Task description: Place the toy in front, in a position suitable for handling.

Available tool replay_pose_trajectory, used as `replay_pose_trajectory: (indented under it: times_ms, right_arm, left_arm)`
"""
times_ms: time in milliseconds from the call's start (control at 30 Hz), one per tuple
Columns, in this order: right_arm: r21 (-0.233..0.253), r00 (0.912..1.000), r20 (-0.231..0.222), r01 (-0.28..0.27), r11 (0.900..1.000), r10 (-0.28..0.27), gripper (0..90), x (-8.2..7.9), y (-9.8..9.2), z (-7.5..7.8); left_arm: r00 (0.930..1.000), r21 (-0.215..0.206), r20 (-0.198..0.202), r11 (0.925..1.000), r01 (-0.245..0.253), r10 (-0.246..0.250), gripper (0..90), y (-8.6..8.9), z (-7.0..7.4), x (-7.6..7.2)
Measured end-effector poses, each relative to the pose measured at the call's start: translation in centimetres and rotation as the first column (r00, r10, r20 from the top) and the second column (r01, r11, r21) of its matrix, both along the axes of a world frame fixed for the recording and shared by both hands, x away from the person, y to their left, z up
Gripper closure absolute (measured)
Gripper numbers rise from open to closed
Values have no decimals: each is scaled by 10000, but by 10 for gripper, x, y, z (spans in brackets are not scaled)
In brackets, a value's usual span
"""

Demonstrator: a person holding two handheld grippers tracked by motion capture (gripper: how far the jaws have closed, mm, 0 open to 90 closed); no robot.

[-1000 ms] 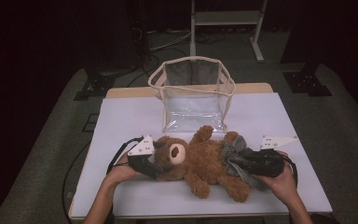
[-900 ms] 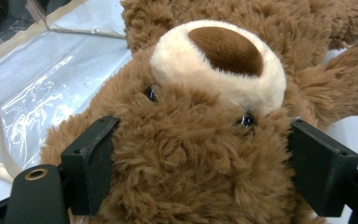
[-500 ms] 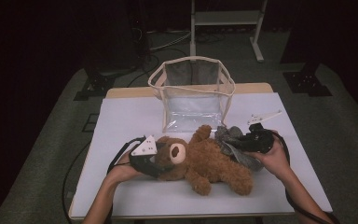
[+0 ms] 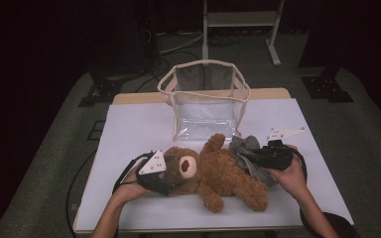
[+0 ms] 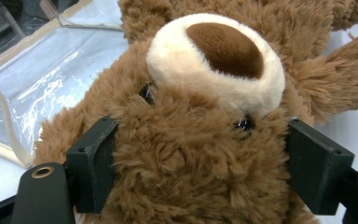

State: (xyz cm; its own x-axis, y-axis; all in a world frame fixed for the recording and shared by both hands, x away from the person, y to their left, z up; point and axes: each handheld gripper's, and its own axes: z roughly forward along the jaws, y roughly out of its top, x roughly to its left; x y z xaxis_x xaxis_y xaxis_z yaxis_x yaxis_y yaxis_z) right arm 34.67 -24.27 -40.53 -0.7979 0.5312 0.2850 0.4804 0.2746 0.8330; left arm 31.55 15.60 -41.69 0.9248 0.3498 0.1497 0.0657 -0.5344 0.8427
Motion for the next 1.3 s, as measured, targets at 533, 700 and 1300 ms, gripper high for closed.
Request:
replay_pose_trajectory:
  times_ms: [533,700,1300]
  right_arm:
    - [-430,9971,558,545,9976,-521,721,11,-5,7]
    - [-705,9950,248,987,9926,-971,722,22,-12,-3]
    - [-140,9989,98,-458,9989,459,719,-30,-10,0]
  left_arm:
    - [9993,-245,-51,9990,373,-374,202,3,-2,6]
    - [9994,-179,68,9992,348,-346,202,2,-2,4]
    - [9996,145,287,9999,59,-63,208,-3,-1,-3]
